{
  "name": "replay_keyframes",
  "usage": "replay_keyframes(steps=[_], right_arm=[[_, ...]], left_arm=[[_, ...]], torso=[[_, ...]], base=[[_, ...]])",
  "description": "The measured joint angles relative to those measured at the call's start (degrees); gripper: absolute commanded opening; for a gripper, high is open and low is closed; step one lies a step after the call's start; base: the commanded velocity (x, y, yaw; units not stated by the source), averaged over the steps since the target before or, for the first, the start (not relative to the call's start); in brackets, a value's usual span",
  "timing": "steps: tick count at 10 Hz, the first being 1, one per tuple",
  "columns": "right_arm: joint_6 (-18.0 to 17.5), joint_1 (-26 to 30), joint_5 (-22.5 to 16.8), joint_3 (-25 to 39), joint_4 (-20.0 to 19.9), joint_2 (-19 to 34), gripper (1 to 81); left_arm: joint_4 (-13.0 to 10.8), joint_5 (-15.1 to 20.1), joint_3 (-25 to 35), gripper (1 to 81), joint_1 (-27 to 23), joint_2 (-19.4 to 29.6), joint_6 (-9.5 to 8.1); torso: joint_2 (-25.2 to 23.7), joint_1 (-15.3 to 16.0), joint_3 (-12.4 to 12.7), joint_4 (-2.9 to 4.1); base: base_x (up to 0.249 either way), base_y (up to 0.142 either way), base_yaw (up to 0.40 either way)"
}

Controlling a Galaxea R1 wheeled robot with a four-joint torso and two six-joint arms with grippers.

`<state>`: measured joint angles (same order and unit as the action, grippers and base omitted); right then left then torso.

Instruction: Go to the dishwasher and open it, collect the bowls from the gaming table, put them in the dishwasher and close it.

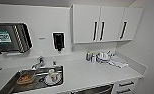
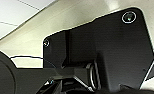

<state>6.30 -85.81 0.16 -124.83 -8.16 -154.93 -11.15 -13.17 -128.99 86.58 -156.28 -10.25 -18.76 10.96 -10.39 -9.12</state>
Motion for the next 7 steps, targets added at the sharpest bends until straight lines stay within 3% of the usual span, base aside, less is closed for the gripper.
replay_keyframes(steps=[3, 5, 7], right_arm=[[0.0, 0.45, 1.41, -1.55, -1.6, 0.02, 81.1], [-0.09, 1.11, 1.44, -1.52, -1.79, 0.05, 81.1], [-0.09, 1.48, 1.6, -0.83, -2.26, 0.93, 81.1]], left_arm=[[-0.52, -3.62, 0.0, 81.1, 0.41, 0.8, 0.0], [-3.58, -7.78, 0.33, 81.1, 1.93, 2.23, -0.02], [-4.11, -8.13, 1.06, 81.1, 2.08, 4.27, -0.05]], torso=[[-6.23, 3.95, -5.79, 0.0], [-9.6, 6.16, -7.28, 0.0], [-13.57, 8.63, -7.74, 0.0]], base=[[0.0, 0.0, 0.0], [0.0, 0.0, 0.0], [0.0, 0.0, 0.0]])
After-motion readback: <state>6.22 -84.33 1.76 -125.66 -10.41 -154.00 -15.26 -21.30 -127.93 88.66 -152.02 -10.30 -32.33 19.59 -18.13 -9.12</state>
